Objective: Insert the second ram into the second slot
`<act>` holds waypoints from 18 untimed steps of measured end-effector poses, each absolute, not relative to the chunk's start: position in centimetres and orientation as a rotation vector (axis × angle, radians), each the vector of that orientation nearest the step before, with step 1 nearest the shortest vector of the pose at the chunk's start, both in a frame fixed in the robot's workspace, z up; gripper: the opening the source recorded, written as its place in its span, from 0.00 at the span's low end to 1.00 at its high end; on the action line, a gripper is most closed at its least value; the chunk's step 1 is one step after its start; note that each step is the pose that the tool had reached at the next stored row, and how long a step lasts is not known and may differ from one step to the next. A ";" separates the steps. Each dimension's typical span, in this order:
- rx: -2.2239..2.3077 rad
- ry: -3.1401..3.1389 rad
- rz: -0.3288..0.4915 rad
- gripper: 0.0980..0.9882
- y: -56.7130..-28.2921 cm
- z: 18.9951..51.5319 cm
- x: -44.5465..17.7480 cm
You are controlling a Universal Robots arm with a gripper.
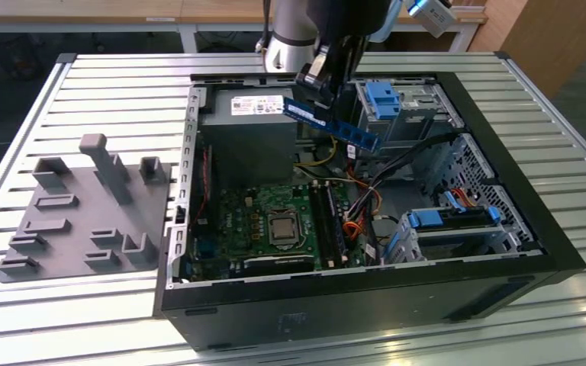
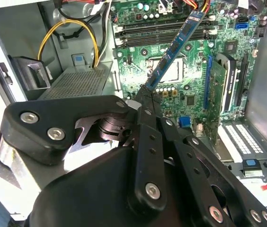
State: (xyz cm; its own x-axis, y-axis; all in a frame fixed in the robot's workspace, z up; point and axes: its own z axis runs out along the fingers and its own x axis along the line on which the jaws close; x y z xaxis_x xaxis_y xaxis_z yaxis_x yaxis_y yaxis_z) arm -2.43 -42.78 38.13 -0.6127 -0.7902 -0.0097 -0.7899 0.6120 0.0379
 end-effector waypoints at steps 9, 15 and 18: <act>1.350 -2.828 -0.060 0.02 -42.8 38.1 -2.4; 1.323 -2.841 -0.060 0.02 -42.8 38.1 -2.4; 1.303 -2.850 -0.060 0.02 -42.8 38.1 -2.4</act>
State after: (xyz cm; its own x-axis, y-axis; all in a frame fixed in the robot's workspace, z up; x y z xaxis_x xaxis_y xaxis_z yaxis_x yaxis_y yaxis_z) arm -2.43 -42.78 38.12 -0.6544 -0.7560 -0.0096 -0.7558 0.6537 0.0378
